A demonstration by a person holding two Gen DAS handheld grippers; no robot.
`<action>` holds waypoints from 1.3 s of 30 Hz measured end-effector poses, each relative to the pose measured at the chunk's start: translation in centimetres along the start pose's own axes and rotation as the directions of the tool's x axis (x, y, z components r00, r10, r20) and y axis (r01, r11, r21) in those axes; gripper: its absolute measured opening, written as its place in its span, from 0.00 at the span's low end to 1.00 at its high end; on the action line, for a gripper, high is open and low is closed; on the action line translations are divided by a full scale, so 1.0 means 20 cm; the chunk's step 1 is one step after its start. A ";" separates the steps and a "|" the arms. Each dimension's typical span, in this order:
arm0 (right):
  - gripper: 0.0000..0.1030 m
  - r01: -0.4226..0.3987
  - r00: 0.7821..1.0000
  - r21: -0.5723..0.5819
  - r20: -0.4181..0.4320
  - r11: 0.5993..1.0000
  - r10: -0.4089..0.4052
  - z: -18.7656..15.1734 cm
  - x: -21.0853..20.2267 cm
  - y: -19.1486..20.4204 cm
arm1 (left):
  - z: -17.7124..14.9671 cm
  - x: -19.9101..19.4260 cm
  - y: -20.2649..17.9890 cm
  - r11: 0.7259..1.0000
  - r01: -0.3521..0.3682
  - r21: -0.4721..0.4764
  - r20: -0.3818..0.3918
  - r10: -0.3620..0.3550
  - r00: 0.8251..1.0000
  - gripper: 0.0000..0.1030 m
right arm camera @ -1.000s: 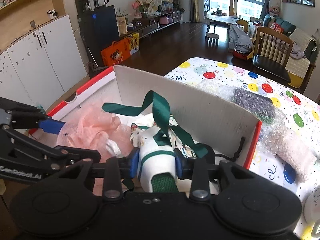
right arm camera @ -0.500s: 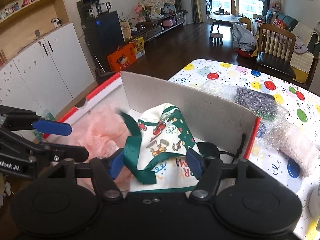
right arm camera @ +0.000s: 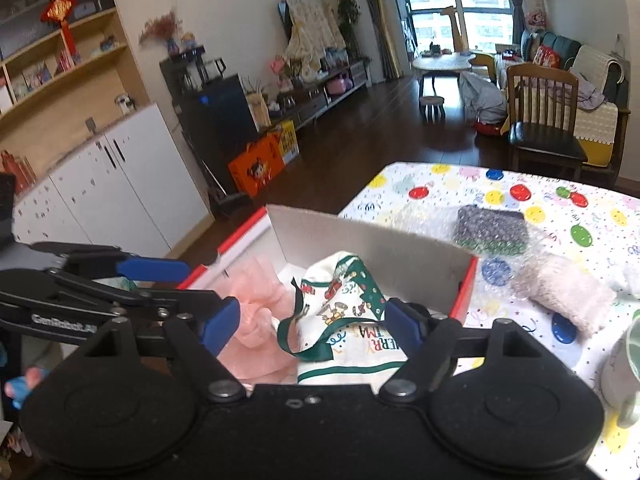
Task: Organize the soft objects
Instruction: 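Lower both items into the box and open both tools, then reach the left tool to the white towel while the right tool reaches the wipe pack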
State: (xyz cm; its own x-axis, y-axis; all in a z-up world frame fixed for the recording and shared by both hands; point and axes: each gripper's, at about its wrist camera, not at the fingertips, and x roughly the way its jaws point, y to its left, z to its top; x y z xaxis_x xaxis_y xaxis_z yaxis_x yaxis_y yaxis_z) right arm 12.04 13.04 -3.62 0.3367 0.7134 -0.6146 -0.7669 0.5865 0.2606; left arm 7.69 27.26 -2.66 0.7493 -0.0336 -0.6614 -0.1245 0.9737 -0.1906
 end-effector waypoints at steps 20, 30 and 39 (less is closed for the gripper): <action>0.99 0.070 0.984 0.077 0.159 0.995 -0.081 -0.13 -0.58 -0.38 | 0.08 0.10 -0.64 0.991 0.116 0.068 0.023 -0.118 0.993 0.81; 0.99 0.129 0.971 0.136 0.184 0.982 -0.153 -0.25 -0.81 -0.73 | 0.10 0.31 -1.00 0.989 0.133 0.063 -0.002 -0.134 0.991 0.83; 0.99 0.216 0.952 0.186 0.180 0.959 -0.249 -0.34 -0.95 -1.09 | 0.17 0.53 -1.18 0.992 0.121 0.020 -0.010 -0.121 0.993 0.85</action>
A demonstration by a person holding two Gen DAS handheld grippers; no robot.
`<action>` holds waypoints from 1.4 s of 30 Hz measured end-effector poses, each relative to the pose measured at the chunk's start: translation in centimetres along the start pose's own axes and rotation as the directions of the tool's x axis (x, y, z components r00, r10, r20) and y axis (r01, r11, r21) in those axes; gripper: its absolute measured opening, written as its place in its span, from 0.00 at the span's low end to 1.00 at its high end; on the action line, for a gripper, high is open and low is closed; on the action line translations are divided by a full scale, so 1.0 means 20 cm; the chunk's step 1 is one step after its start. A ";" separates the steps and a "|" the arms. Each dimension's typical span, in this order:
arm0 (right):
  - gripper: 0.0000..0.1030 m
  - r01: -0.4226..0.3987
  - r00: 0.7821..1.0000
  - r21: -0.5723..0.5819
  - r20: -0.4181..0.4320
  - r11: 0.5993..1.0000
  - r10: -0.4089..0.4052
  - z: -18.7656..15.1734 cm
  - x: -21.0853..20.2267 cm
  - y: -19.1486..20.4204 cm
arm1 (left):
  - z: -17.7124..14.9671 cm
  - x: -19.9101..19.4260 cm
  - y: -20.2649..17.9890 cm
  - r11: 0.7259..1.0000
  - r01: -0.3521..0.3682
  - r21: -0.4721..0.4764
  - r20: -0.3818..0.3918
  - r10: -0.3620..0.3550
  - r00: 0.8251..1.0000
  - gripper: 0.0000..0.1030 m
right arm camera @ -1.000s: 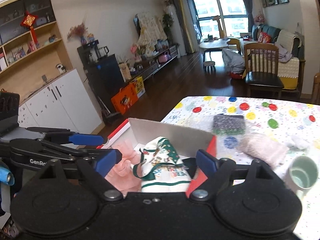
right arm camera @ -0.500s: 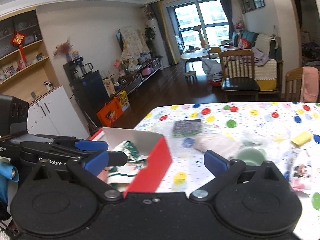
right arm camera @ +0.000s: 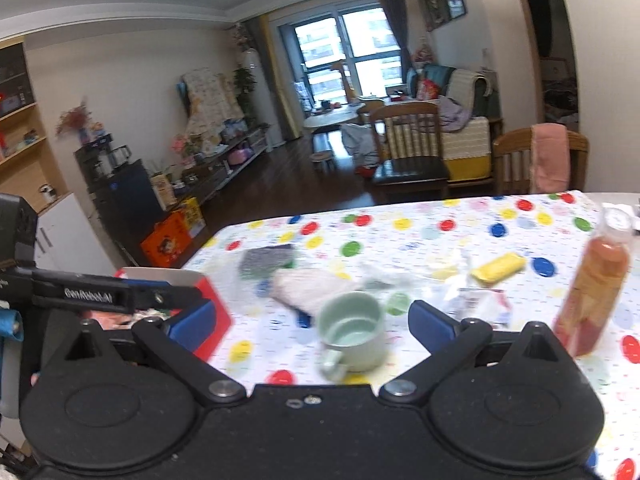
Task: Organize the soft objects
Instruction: 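Reach the left tool to the white towel while the right tool reaches the wipe pack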
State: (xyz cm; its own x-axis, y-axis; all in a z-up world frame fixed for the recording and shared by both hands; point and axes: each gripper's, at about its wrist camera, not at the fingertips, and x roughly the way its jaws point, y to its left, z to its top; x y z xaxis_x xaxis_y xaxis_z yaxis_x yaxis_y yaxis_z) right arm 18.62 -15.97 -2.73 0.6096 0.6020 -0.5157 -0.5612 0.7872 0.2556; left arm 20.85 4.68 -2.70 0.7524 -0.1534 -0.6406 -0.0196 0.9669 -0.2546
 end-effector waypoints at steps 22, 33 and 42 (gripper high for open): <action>0.99 0.133 0.982 0.005 -0.139 0.991 -0.131 -0.11 0.33 -0.61 | 0.28 0.66 0.12 0.938 -0.120 -0.326 -0.162 0.069 0.984 0.90; 0.98 0.125 0.963 -0.067 -0.230 0.990 -0.137 -0.16 0.59 -0.72 | 0.31 1.01 0.24 0.854 -0.242 -0.461 -0.286 0.115 0.951 0.90; 0.96 0.140 0.949 -0.042 -0.278 0.989 -0.146 -0.19 0.78 -0.79 | 0.25 1.21 0.32 0.778 -0.297 -0.553 -0.347 0.109 0.932 0.90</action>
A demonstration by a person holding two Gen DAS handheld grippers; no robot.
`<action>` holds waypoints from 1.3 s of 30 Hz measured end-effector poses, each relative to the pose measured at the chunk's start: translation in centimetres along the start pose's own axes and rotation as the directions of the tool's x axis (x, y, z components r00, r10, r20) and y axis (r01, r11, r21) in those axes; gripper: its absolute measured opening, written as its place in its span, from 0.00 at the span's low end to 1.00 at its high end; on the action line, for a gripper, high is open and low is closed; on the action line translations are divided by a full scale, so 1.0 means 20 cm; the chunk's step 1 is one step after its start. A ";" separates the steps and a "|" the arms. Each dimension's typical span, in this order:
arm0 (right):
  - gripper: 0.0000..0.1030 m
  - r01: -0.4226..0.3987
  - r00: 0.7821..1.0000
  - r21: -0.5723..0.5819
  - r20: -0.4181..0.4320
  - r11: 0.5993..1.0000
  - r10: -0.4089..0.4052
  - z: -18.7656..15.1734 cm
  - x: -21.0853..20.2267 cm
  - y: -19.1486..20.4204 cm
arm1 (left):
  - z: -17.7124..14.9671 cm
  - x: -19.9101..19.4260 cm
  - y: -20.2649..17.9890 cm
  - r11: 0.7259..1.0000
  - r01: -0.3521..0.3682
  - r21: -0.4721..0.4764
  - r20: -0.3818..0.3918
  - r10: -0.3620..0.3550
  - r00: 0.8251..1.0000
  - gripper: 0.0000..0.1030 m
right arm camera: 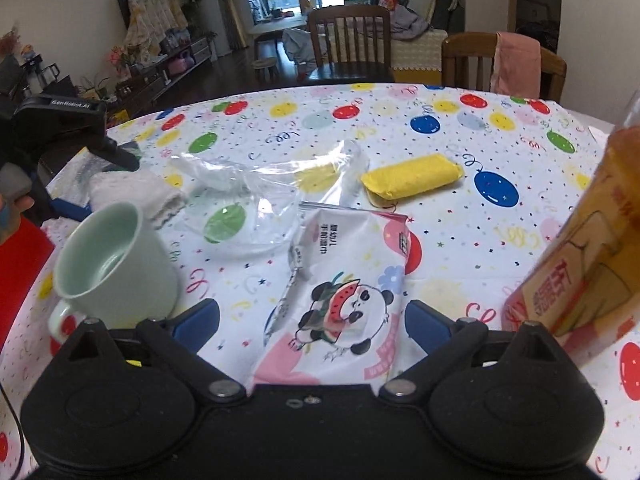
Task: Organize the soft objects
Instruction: 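Reach the left tool to the white towel while the right tool reaches the wipe pack, then close the left tool on the white towel while the right tool grips the wipe pack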
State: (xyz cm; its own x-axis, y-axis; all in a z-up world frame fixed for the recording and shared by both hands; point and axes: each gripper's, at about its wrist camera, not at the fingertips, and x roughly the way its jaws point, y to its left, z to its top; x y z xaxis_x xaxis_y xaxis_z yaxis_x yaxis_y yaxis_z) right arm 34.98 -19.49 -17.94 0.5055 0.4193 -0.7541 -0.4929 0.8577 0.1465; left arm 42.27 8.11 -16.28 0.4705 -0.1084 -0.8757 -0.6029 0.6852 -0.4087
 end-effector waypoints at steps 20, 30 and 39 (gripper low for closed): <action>0.69 0.091 0.996 0.055 -0.013 0.994 -0.091 0.02 0.14 -0.02 | -0.06 0.11 0.01 0.999 -0.036 -0.011 0.025 0.036 0.999 0.80; 0.59 0.112 0.994 0.048 -0.006 0.993 -0.112 0.01 0.12 0.00 | -0.07 0.09 0.00 0.994 -0.100 0.043 0.025 0.099 0.995 0.23; 0.44 0.126 0.992 0.039 0.017 0.991 -0.126 -0.03 0.06 0.01 | -0.12 0.03 0.03 0.994 -0.088 0.066 0.050 0.085 0.995 0.12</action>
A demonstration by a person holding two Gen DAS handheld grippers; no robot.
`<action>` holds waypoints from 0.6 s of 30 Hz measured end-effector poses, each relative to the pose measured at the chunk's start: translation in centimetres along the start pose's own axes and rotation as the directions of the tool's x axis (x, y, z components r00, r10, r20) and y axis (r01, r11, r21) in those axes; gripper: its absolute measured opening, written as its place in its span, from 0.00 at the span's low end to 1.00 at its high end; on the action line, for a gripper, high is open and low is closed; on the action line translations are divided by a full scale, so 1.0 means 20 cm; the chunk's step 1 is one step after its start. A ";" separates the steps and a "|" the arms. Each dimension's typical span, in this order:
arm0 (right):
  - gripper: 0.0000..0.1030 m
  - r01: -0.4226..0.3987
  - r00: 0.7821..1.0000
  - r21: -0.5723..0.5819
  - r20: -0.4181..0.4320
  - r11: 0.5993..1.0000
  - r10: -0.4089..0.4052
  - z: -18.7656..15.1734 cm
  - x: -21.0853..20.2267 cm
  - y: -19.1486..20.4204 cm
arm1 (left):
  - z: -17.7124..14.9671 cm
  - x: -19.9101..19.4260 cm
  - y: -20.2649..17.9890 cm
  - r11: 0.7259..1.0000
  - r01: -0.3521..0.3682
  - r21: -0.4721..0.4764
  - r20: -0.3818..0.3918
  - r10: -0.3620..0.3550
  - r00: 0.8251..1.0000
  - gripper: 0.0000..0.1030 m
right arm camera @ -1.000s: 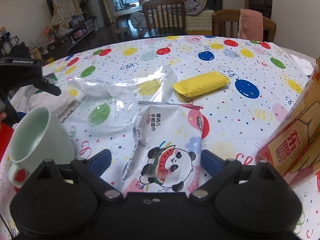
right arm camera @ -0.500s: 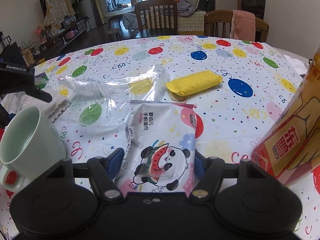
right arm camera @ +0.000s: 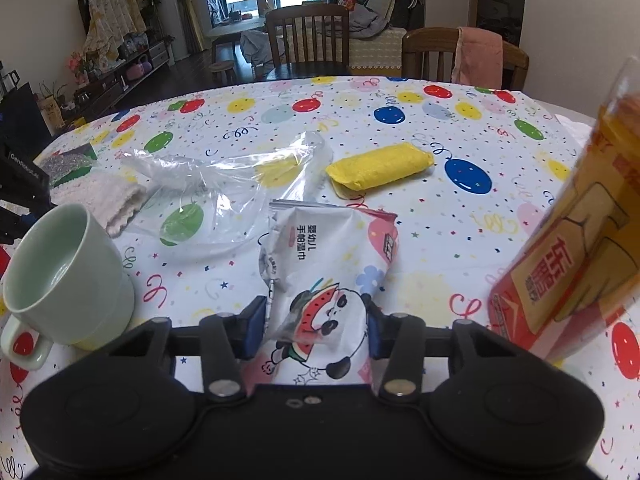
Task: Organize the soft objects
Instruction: 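Close the left tool on the white towel while the right tool grips the wipe pack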
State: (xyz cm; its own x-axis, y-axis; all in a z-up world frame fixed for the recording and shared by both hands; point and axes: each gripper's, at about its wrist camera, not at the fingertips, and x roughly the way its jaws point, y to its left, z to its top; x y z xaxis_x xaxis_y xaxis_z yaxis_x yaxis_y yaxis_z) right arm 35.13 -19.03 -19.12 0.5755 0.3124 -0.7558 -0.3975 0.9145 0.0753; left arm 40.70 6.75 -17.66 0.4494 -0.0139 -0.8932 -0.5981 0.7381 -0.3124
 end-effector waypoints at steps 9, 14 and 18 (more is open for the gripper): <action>0.42 -0.042 0.998 0.001 0.044 0.999 0.042 -0.03 -0.18 -0.01 | -0.04 -0.19 0.00 0.995 0.023 0.092 0.060 -0.029 0.998 0.10; 0.42 -0.095 0.995 0.044 0.047 0.995 0.093 -0.05 -0.31 -0.01 | -0.07 -0.29 0.05 0.994 0.044 0.104 0.060 -0.051 0.997 0.08; 0.42 -0.134 0.990 0.060 0.047 0.989 0.131 -0.08 -0.41 0.02 | -0.10 -0.38 0.09 0.991 0.062 0.119 0.062 -0.069 0.996 0.08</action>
State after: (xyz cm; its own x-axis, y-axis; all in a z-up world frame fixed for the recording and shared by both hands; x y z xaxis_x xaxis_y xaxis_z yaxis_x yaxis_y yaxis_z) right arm 29.12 -21.66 -13.98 0.5515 0.4414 -0.7078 -0.4270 0.8783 0.2150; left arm 34.81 6.88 -12.11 0.5302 -0.0231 -0.8476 -0.4861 0.8108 -0.3261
